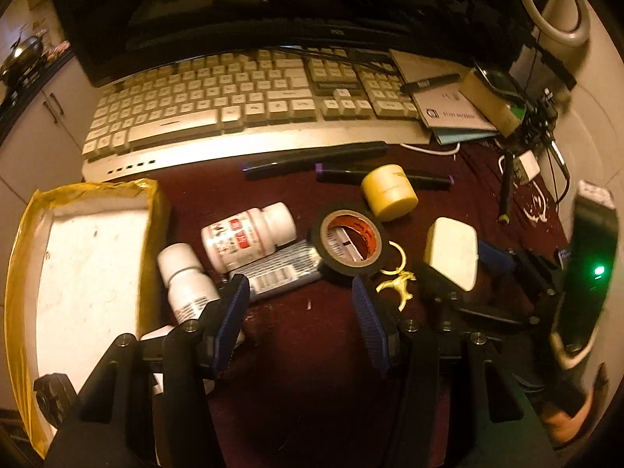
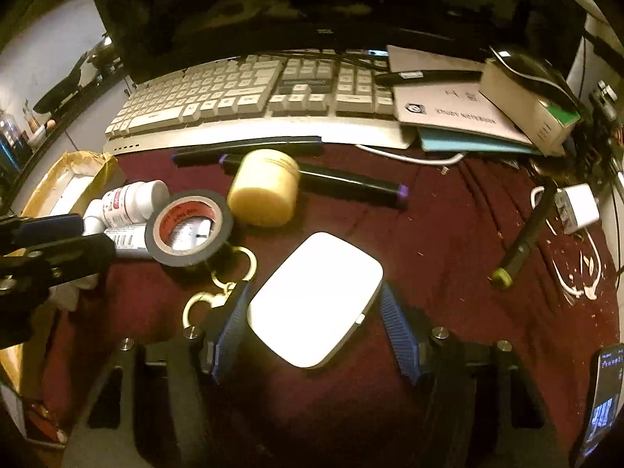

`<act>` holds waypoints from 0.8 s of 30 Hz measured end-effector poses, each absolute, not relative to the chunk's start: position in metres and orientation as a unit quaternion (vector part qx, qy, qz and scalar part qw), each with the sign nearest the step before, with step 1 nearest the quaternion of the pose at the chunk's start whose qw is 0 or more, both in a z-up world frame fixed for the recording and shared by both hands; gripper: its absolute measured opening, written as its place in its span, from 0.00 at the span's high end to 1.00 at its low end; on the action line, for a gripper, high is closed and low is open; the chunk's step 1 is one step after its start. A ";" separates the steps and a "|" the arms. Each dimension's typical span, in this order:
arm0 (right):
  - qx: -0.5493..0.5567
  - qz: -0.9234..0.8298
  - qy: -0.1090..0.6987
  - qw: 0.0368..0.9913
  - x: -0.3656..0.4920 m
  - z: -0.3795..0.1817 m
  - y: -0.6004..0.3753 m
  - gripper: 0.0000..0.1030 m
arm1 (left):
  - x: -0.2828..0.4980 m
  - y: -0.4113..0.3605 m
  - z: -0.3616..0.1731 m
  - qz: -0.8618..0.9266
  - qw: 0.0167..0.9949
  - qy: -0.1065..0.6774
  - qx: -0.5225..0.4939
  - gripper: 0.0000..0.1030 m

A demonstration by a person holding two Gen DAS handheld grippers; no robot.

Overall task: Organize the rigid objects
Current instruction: 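Move the right tool to the white square case and grasp it, then grasp the black tape roll with the left tool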

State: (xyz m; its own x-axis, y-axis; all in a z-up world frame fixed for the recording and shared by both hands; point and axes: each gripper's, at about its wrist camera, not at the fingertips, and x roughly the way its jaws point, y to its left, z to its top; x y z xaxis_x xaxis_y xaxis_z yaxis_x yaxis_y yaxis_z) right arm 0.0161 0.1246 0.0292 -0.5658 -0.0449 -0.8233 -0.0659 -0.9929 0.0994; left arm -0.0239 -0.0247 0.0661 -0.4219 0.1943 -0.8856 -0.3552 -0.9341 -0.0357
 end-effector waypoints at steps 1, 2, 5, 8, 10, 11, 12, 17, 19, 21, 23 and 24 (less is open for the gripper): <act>-0.468 0.882 0.060 0.005 0.020 0.030 0.130 0.41 | -0.024 -0.020 0.064 0.838 0.167 0.086 -0.513 0.48; -0.469 0.881 0.061 0.004 0.023 0.030 0.135 0.41 | -0.025 -0.017 0.062 0.836 0.169 0.091 -0.513 0.48; -0.473 0.879 0.059 0.006 0.035 0.032 0.147 0.41 | -0.027 -0.004 0.056 0.832 0.173 0.108 -0.516 0.48; -0.475 0.878 0.059 0.010 0.044 0.034 0.156 0.41 | -0.032 0.009 0.047 0.829 0.171 0.120 -0.519 0.48; -0.475 0.878 0.062 0.011 0.046 0.033 0.158 0.41 | -0.035 0.015 0.042 0.828 0.170 0.122 -0.521 0.47; -0.476 0.877 0.063 0.012 0.046 0.033 0.159 0.41 | -0.036 0.018 0.040 0.827 0.170 0.123 -0.521 0.47; -0.477 0.877 0.065 0.012 0.046 0.032 0.160 0.41 | -0.038 0.021 0.038 0.828 0.170 0.123 -0.520 0.44; -0.477 0.876 0.068 0.011 0.047 0.031 0.161 0.41 | -0.037 0.031 0.037 0.830 0.160 0.143 -0.514 0.39; -0.476 0.877 0.069 0.010 0.047 0.031 0.161 0.41 | -0.034 0.032 0.038 0.831 0.169 0.143 -0.511 0.39; -0.476 0.877 0.068 0.010 0.047 0.031 0.161 0.41 | -0.033 0.032 0.039 0.833 0.165 0.148 -0.508 0.38; -0.476 0.877 0.069 0.010 0.047 0.031 0.161 0.41 | -0.037 0.034 0.035 0.830 0.160 0.150 -0.513 0.38; -0.476 0.877 0.068 0.010 0.047 0.031 0.161 0.41 | -0.039 0.034 0.033 0.829 0.156 0.153 -0.515 0.38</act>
